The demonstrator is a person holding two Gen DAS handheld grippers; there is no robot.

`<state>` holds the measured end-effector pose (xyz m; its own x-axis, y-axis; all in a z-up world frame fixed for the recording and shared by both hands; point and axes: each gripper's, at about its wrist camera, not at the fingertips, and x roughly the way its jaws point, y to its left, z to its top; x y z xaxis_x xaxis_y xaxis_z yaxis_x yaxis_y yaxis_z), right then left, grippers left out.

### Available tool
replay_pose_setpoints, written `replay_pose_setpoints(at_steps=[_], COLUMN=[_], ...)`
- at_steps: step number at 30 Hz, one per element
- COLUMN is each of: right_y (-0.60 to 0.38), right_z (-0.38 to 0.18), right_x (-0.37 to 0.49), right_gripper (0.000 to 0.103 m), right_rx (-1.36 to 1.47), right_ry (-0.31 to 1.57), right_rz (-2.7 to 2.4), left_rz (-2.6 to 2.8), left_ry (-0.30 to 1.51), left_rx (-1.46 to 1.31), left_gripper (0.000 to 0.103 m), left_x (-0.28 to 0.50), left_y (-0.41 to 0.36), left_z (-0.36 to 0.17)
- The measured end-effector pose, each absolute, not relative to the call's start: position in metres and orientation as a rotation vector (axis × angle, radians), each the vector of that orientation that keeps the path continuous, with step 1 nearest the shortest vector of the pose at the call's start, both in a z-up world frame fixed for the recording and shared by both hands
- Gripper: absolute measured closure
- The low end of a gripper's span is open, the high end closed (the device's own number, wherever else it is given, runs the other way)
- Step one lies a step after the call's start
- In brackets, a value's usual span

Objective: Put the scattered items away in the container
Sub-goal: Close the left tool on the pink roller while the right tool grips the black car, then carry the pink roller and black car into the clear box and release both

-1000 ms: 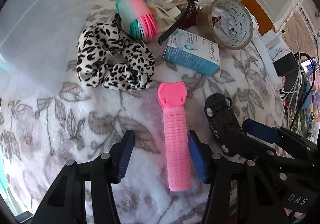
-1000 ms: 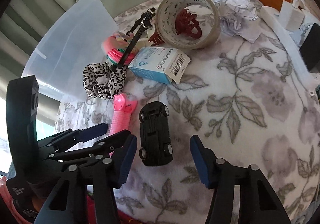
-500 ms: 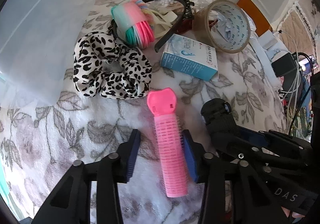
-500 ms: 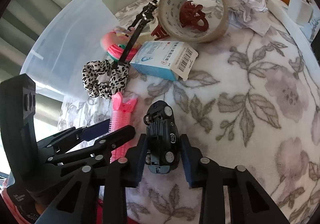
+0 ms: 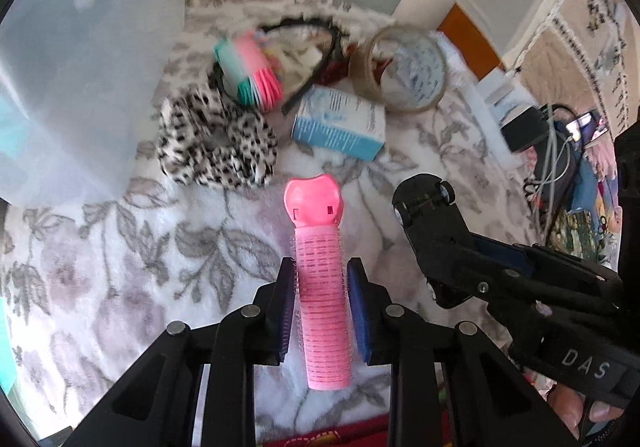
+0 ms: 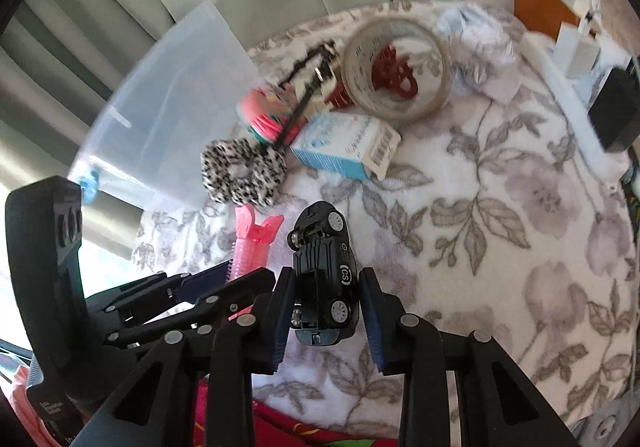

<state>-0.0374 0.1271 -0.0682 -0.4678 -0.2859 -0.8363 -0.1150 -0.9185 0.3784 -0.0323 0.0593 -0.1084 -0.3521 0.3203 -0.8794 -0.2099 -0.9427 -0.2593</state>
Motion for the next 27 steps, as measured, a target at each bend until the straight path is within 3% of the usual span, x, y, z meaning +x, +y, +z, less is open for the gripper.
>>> replay_pose_setpoints(at_steps=[17,27], right_y=[0.081,0.013], right_z=[0.071,0.101], right_x=[-0.067,-0.104], right_gripper=[0.068,0.068], right_rx=[1.075,1.01], right_ry=[-0.479,-0.365], right_rz=[-2.652,-2.566], left_rz=[2.669,2.823], left_ry=[-0.255,-0.45], left_rx=[-1.021,-1.005], left_gripper=[0.076,0.076], left_x=[-0.025,-0.03], left_y=[-0.016,-0.108], left_z=[0.046,0.052])
